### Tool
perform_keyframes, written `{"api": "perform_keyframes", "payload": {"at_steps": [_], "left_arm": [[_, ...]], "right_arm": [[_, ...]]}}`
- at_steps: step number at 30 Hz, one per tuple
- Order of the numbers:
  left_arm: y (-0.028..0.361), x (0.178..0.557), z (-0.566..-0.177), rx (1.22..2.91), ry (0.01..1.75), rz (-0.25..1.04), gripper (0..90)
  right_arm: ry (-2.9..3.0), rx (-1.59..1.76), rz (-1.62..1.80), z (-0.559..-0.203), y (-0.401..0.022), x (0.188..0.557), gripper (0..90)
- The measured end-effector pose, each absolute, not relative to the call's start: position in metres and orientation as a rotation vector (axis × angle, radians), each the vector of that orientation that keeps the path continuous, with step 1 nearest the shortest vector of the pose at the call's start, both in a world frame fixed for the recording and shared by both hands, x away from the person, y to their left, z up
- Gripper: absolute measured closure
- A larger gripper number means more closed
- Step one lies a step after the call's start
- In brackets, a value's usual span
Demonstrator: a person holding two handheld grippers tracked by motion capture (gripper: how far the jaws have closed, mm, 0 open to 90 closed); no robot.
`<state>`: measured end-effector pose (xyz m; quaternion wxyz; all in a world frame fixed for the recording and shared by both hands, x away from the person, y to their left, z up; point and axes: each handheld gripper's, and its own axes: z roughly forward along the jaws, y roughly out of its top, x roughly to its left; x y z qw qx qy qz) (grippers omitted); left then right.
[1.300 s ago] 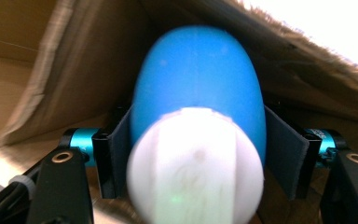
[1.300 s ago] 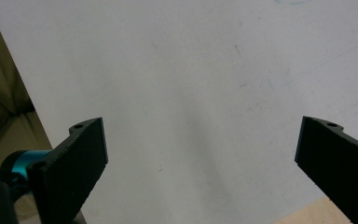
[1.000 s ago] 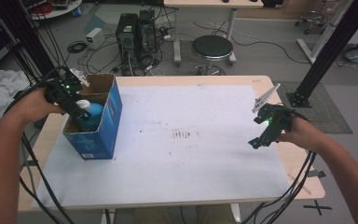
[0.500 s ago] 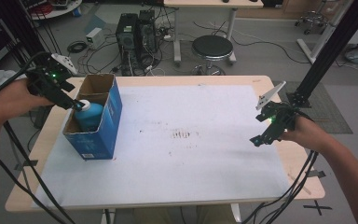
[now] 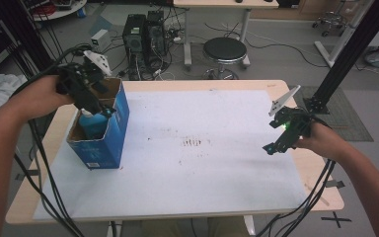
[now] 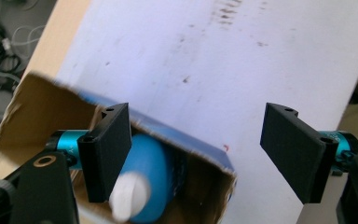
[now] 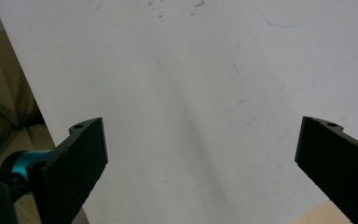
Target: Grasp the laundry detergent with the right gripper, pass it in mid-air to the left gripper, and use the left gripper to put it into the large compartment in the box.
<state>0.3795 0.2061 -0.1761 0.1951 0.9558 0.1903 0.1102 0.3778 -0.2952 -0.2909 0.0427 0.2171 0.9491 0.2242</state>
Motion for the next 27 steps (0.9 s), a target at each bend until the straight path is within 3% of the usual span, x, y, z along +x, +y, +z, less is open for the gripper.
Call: {"api": "perform_keyframes", "payload": {"at_steps": [8, 9, 11, 16, 19, 27], "left_arm": [[0.164, 0.387, -0.189, 2.738, 0.417, 0.236, 24.7], [0.159, 0.388, -0.191, 2.743, 0.405, 0.227, 23.9], [0.151, 0.391, -0.196, 2.746, 0.395, 0.204, 14.0], [0.137, 0.395, -0.205, 2.771, 0.363, 0.176, 14.0], [0.13, 0.398, -0.212, 2.785, 0.379, 0.195, 6.7], [0.114, 0.402, -0.218, 2.785, 0.34, 0.228, 6.5]], "right_arm": [[2.898, 0.655, 0.692, -0.289, -0.291, 0.376, 1.3], [2.898, 0.656, 0.699, -0.288, -0.29, 0.376, 1.3], [2.897, 0.66, 0.701, -0.287, -0.288, 0.375, 1.3], [2.9, 0.645, 0.71, -0.286, -0.285, 0.375, 1.3], [2.897, 0.647, 0.714, -0.286, -0.284, 0.375, 1.3], [2.891, 0.65, 0.728, -0.285, -0.286, 0.376, 1.3]]}}
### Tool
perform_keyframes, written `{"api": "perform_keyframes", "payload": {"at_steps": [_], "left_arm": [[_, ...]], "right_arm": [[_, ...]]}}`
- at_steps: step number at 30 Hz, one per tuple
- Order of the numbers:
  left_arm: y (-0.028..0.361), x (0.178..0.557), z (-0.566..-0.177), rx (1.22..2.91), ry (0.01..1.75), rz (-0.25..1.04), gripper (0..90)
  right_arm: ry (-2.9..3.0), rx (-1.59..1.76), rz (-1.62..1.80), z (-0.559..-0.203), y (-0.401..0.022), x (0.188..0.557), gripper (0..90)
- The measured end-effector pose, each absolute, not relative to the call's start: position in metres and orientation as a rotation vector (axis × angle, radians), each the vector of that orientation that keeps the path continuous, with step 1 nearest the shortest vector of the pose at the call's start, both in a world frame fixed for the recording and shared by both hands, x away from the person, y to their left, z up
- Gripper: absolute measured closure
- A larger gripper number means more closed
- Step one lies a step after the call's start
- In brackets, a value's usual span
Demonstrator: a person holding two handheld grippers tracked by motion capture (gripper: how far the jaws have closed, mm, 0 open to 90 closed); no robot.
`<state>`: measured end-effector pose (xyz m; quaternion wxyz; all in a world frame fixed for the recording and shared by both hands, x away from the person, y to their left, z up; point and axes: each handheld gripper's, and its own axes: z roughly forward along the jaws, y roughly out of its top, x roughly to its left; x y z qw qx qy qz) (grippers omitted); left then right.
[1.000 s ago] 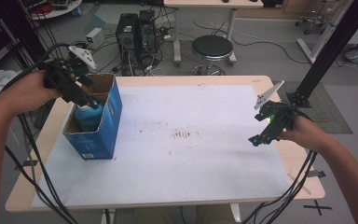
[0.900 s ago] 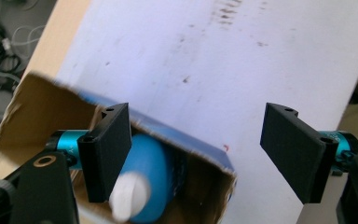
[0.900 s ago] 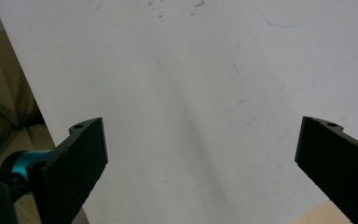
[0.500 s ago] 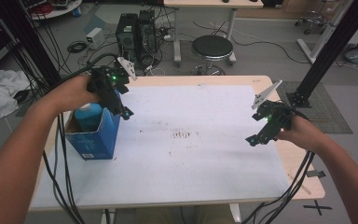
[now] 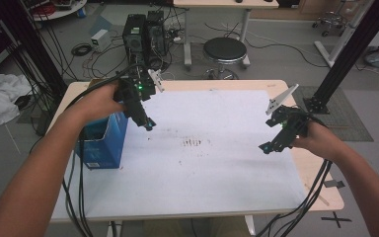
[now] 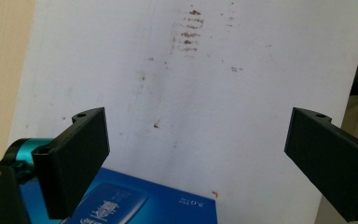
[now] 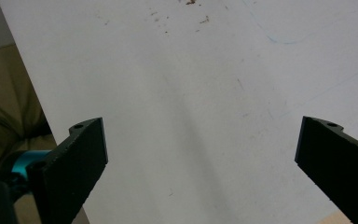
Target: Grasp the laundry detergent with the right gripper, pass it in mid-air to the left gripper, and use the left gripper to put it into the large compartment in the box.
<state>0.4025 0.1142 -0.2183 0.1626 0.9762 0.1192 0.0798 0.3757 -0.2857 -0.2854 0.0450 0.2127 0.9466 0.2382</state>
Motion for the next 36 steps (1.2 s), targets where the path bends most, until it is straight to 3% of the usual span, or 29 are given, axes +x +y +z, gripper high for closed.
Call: {"api": "perform_keyframes", "payload": {"at_steps": [12, 36], "left_arm": [[0.097, 0.405, -0.225, 2.778, 0.26, 0.206, 6.6], [0.084, 0.409, -0.235, 2.788, 0.259, 0.222, 6.6]], "right_arm": [[2.886, 0.656, 0.738, -0.282, -0.285, 0.377, 1.3], [2.895, 0.653, 0.743, -0.279, -0.282, 0.385, 1.3]]}}
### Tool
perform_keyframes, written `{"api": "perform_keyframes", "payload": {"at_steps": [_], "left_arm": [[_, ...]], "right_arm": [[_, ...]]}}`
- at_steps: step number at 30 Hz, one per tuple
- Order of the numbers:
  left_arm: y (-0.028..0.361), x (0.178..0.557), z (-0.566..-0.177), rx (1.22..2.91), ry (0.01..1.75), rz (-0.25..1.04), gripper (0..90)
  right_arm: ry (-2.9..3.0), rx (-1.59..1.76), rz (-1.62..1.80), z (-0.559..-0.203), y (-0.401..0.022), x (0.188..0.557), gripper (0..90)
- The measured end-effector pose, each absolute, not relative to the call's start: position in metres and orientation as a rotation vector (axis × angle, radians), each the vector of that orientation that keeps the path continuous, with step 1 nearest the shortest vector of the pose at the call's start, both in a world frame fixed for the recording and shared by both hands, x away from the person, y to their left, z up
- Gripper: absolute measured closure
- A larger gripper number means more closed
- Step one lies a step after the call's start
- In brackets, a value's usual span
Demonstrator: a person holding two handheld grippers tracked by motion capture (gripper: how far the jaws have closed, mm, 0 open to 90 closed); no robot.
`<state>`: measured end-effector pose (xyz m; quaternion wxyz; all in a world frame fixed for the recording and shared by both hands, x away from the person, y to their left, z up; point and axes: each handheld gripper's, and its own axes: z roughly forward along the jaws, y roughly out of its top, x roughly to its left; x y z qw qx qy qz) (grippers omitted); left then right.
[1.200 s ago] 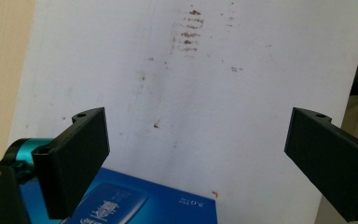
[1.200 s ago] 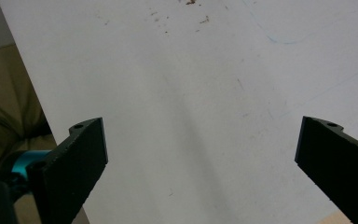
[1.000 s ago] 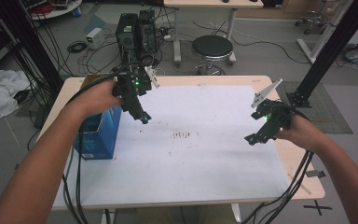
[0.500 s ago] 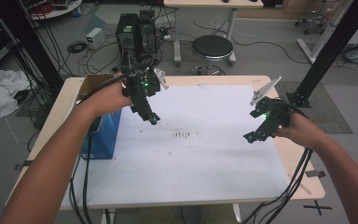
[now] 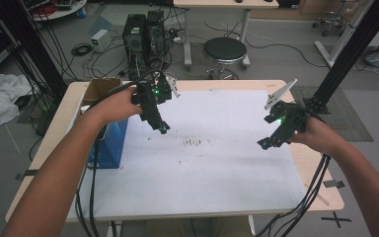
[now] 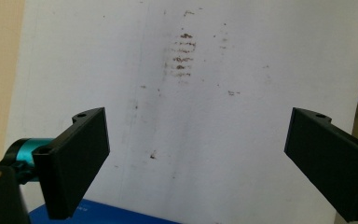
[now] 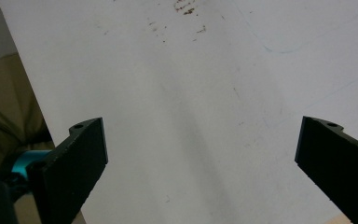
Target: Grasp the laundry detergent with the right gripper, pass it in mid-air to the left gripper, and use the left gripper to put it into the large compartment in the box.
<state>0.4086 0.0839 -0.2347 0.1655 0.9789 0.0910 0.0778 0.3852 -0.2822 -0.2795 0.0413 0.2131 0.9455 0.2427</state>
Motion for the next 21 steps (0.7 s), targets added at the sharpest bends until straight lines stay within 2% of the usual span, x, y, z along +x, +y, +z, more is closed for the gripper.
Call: {"api": "perform_keyframes", "payload": {"at_steps": [21], "left_arm": [[0.0912, 0.4075, -0.2361, 2.782, 0.267, 0.23, 6.6]], "right_arm": [[2.9, 0.639, 0.728, -0.28, -0.2795, 0.3835, 1.3]]}}
